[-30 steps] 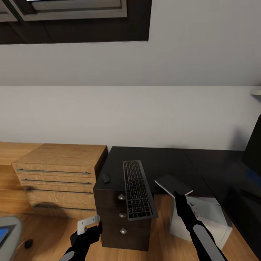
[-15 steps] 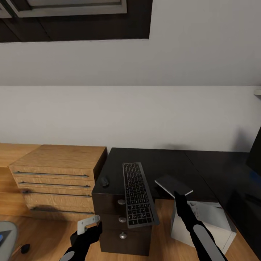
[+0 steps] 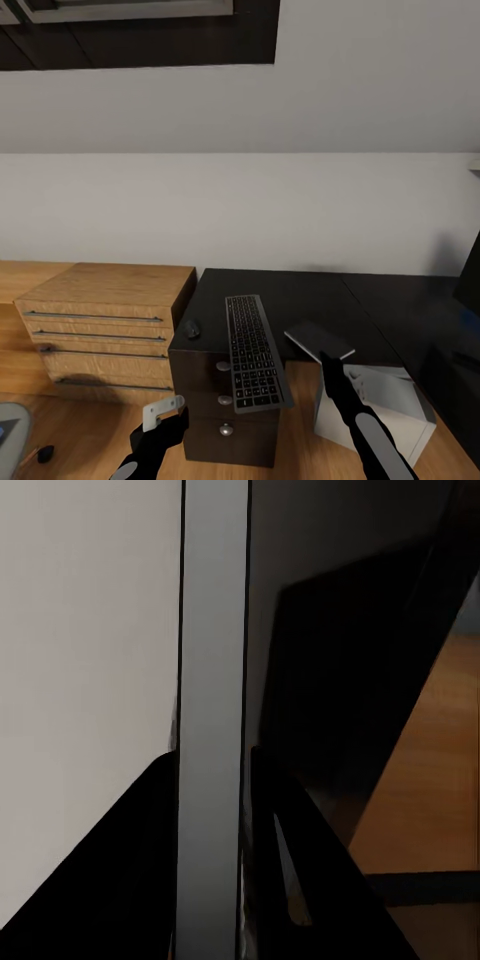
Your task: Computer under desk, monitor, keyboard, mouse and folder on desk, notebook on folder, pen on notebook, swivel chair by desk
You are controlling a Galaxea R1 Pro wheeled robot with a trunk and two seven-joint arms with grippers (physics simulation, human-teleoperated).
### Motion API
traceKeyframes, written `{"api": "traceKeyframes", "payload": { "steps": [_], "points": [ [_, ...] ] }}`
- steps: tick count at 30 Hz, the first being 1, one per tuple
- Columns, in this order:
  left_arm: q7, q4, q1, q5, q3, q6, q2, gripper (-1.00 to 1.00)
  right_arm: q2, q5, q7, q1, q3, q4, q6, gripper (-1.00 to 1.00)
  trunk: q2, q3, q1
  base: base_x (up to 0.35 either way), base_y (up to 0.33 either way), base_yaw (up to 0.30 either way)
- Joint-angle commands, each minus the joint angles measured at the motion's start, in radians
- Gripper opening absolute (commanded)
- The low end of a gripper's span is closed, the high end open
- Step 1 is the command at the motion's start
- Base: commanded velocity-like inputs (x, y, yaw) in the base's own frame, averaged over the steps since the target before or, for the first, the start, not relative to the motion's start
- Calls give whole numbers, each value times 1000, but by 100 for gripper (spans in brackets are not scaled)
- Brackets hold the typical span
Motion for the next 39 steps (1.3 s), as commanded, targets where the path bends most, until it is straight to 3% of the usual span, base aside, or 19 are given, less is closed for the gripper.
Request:
{"api": "traceKeyframes", "payload": {
  "steps": [1,5,39],
  "points": [
    [8,-2,0,7,-2,2,1,100,-1,-11,3,0,2,0,-1,-100,-8,-4,4,0,0,0],
    [8,-2,-1,7,-2,2,1,100,-1,-11,3,0,2,0,-1,-100,-36,-17,19,0,0,0],
    [7,2,0,8,0,3,4,100,-2,-11,1,0,0,0,0,-100,-36,-17,19,25,0,0]
  ]
}}
